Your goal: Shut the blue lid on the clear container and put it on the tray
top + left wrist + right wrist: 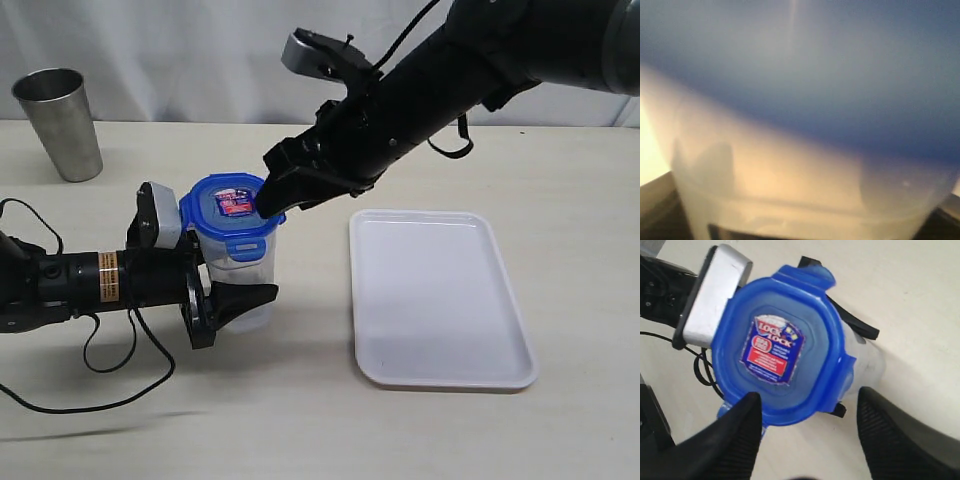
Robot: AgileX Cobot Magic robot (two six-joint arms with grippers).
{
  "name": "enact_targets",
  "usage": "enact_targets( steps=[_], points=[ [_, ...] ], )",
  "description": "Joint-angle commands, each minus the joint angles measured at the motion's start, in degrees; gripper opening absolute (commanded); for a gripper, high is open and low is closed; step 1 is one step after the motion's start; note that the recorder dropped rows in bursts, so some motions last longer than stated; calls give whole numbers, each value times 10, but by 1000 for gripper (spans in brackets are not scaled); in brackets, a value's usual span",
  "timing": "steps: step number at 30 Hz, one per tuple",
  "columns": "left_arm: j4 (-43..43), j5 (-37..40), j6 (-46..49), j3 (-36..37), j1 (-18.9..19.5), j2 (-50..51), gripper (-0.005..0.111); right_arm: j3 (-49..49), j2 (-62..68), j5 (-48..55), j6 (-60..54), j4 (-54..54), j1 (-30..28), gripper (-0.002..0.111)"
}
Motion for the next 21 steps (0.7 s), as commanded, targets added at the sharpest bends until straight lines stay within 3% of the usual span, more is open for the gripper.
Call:
enact_targets(
  steps=[1,5,10,21],
  points=[
    [-12,-10,-6,-3,-2,-4,0,-1,-38,16,-36,0,0,54],
    [-13,-10,-6,-3,-2,-4,0,-1,-60,32,-88,1,8,54],
    [-14,-10,-6,-3,-2,-4,0,-1,-79,17,-186,-31,63,54],
    [-14,-10,-6,-3,-2,-4,0,38,-71,-89,-77,-434,213,54]
  ],
)
